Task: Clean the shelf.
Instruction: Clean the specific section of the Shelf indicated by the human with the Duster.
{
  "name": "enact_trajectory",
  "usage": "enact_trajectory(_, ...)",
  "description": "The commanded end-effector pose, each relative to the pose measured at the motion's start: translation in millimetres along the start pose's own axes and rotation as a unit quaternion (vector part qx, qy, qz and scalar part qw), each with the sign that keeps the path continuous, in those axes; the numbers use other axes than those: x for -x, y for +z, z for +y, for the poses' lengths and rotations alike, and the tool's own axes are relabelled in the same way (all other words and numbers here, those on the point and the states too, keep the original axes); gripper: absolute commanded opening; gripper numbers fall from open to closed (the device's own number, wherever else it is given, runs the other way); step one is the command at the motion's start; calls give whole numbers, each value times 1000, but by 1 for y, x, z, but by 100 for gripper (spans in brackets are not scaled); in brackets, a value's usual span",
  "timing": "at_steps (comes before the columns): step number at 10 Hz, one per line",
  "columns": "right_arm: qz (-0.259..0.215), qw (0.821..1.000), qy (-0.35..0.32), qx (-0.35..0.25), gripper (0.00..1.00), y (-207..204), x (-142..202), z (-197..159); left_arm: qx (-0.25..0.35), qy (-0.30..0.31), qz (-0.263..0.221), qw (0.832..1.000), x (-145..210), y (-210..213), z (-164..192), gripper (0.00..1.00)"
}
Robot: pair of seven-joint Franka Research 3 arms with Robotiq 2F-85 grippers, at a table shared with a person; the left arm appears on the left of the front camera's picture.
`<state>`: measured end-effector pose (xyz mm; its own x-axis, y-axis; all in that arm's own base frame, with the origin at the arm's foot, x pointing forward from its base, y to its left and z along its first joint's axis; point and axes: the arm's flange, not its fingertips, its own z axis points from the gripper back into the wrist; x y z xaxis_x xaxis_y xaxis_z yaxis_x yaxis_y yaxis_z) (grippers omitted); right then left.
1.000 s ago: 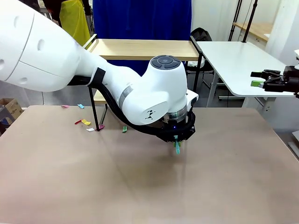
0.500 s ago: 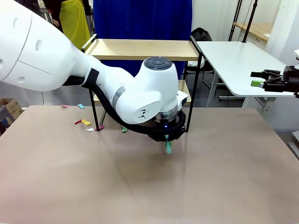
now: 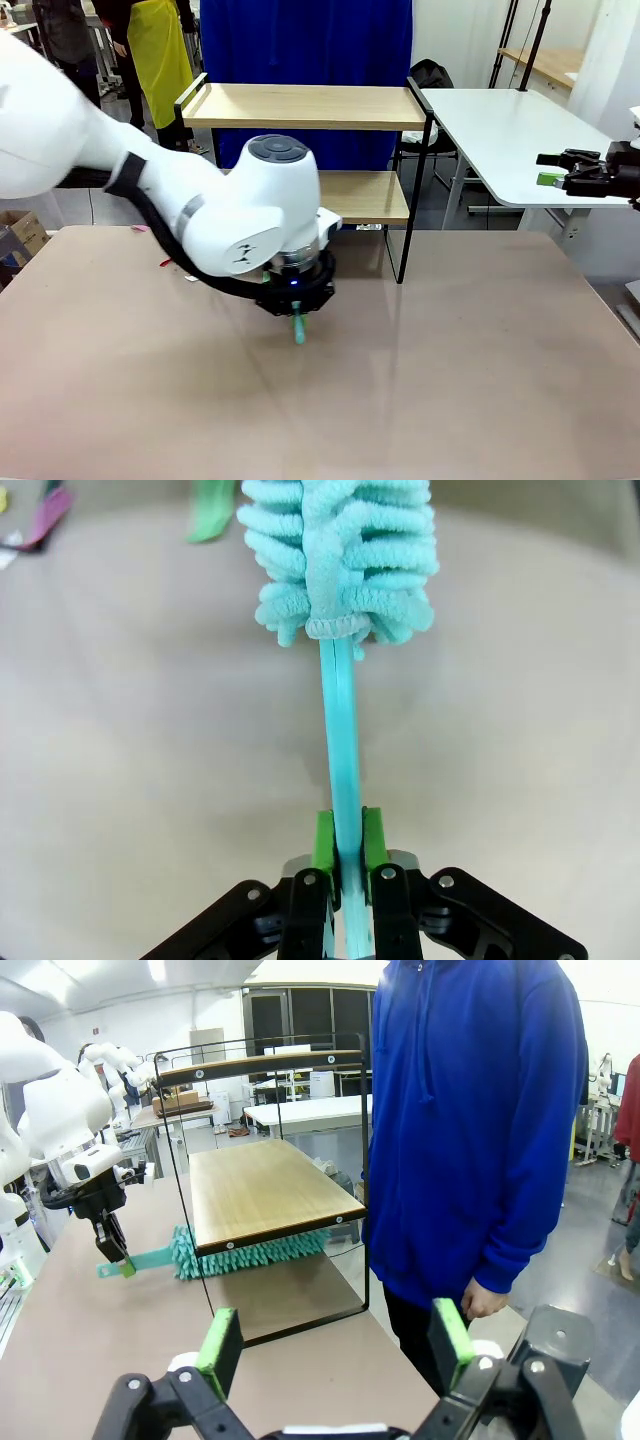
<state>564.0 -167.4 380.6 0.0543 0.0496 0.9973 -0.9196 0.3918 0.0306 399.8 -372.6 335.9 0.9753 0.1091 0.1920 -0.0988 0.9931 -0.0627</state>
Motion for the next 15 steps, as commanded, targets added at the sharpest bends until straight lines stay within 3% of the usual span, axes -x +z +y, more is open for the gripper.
enact_trajectory(1, 5, 1000, -3, 1, 100, -1, -3, 1, -73, 46, -2, 996, 5, 11, 43, 13)
enact_trajectory(4, 5, 1000, -3, 1, 100, -1, -3, 1, -201, 65, 2, 977, -6, 7, 80, 13)
enact_trajectory(5, 5, 1000, -3, 1, 100, -1, -3, 1, -203, 62, -18, 977, -4, 10, 78, 13)
enact_trajectory(6, 5, 1000, -3, 1, 100, -1, -3, 1, -116, 26, -20, 993, 1, 15, 66, 13)
enact_trajectory(7, 5, 1000, -3, 1, 100, -1, -3, 1, -173, 45, 0, 984, -7, 8, 89, 13)
enact_trajectory(8, 5, 1000, -3, 1, 100, -1, -3, 1, -173, 45, 0, 984, -7, 8, 89, 13)
enact_trajectory(9, 5, 1000, -3, 1, 100, -1, -3, 1, -157, 30, -11, 987, 0, 13, 74, 13)
enact_trajectory(11, 5, 1000, -3, 1, 100, -1, -3, 1, -87, -3, -24, 996, 3, 34, 85, 13)
enact_trajectory(15, 5, 1000, -3, 1, 100, -1, -3, 1, -42, -84, -34, 995, 13, 69, 112, 13)
